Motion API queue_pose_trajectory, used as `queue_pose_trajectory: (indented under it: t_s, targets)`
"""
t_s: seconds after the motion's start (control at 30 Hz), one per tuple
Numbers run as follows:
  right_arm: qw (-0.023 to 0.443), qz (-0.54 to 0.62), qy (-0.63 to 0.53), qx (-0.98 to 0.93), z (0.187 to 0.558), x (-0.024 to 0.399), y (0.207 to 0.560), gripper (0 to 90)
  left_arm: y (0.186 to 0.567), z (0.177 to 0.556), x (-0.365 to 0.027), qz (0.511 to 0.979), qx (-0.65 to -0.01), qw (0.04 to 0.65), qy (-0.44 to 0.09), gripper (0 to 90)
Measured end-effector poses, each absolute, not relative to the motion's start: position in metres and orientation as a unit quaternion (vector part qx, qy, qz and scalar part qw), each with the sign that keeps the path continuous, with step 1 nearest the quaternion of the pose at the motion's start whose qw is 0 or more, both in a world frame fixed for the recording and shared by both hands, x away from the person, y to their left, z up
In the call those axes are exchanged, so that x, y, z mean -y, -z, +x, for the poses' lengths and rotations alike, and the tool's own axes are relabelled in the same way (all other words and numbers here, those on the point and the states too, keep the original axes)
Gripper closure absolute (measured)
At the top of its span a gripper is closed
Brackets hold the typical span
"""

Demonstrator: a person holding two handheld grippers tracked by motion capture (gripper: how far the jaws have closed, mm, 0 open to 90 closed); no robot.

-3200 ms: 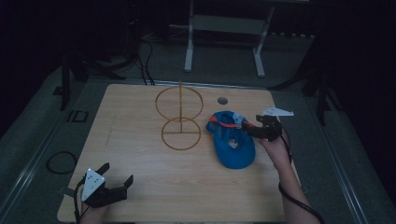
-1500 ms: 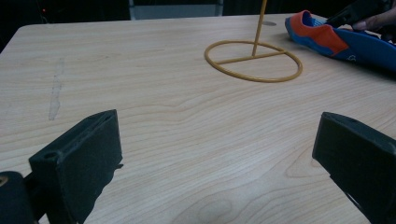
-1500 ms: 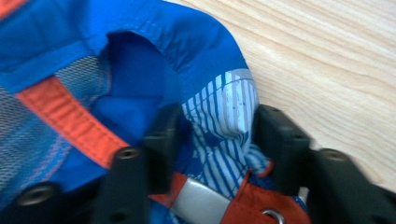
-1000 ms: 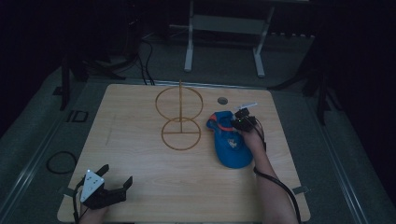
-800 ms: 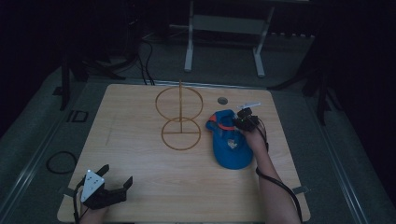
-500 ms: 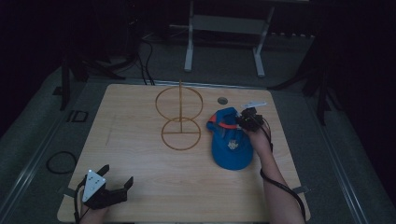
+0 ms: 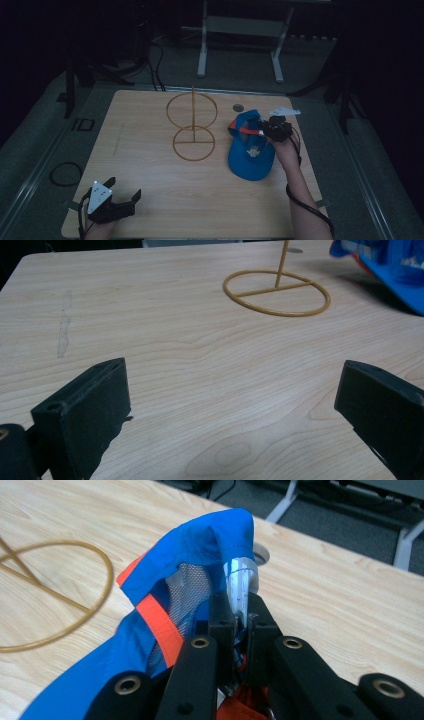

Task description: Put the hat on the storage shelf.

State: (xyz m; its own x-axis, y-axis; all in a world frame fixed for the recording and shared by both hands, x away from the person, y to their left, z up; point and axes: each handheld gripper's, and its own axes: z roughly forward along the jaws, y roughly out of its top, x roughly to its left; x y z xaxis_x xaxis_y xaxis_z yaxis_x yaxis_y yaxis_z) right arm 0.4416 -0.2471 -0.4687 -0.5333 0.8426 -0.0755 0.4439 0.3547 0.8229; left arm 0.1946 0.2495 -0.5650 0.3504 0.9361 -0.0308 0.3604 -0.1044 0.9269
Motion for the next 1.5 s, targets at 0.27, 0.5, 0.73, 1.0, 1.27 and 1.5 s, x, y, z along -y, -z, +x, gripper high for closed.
queue_pose_trajectory:
  t_s: [0.27, 0.5, 0.73, 1.0, 1.27, 1.5]
  targets:
    - [0.277, 0.394, -0.410, -0.775, 0.423, 0.249, 0.445, 85.1, 0.563, 0.194, -0.245, 0.685, -0.472, 0.461, -0.309, 1.8]
    - [0.291, 0.369, -0.434, -0.769, 0.405, 0.251, 0.417, 85.1, 0.560, 0.193, -0.239, 0.691, -0.477, 0.454, -0.298, 1.9]
    - [0.307, 0.355, -0.442, -0.764, 0.389, 0.254, 0.399, 85.2, 0.545, 0.195, -0.230, 0.691, -0.471, 0.478, -0.270, 1.8]
    - [0.321, 0.344, -0.455, -0.756, 0.372, 0.257, 0.383, 85.3, 0.516, 0.206, -0.214, 0.702, -0.455, 0.491, -0.241, 1.9]
    - [0.308, 0.329, -0.481, -0.752, 0.350, 0.256, 0.377, 85.3, 0.477, 0.224, -0.195, 0.719, -0.412, 0.503, -0.247, 1.8]
    - [0.301, 0.312, -0.494, -0.754, 0.331, 0.252, 0.380, 85.3, 0.446, 0.240, -0.179, 0.724, -0.391, 0.510, -0.252, 1.9]
